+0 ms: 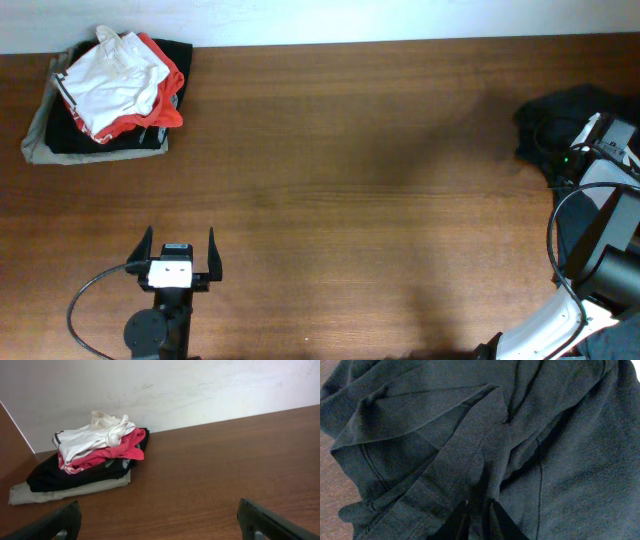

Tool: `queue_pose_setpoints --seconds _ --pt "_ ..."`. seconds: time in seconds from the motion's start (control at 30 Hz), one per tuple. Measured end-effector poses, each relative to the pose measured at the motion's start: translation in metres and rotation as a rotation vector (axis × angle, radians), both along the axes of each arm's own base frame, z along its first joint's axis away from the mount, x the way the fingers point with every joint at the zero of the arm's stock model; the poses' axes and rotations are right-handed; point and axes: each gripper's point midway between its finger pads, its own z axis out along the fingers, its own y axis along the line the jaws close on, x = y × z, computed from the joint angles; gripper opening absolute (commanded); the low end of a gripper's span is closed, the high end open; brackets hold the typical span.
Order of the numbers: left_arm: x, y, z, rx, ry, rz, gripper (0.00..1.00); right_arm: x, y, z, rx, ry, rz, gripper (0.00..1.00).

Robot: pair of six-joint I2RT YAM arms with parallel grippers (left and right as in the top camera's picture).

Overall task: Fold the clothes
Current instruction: 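Drag the T-shirt with the right gripper leftward onto the table center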

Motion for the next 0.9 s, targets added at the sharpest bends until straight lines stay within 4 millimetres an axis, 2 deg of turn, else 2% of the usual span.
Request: queue_pose_setpoints --seconds 0.13,0.43,0.57,0.63,0.67,0.9 --pt "0.0 0.0 0.0 0.0 0.0 0.0 0.99 0.0 0.0 0.0 0.002 0.002 0.002 0.36" --pt "0.0 0.0 0.0 0.0 0.0 0.0 0.99 0.0 0.001 0.0 0.004 0.001 0.003 0.31" --pt "0.0 0.0 0.0 0.0 0.0 0.0 0.99 0.0 0.001 -0.001 0.005 0.002 0.003 0.15" --pt "0.0 0.0 0.0 0.0 0.0 0.0 0.99 -0.001 0.001 -0.006 0.011 0.011 0.002 0.04" --pt "0.0 0.0 0.0 0.0 0.0 0.0 0.99 -0.002 0.002 -0.011 0.017 0.019 0.0 0.04" --pt "0.0 0.0 0.0 0.0 0.0 0.0 0.99 0.0 0.001 -0.01 0.013 0.015 0.002 0.04"
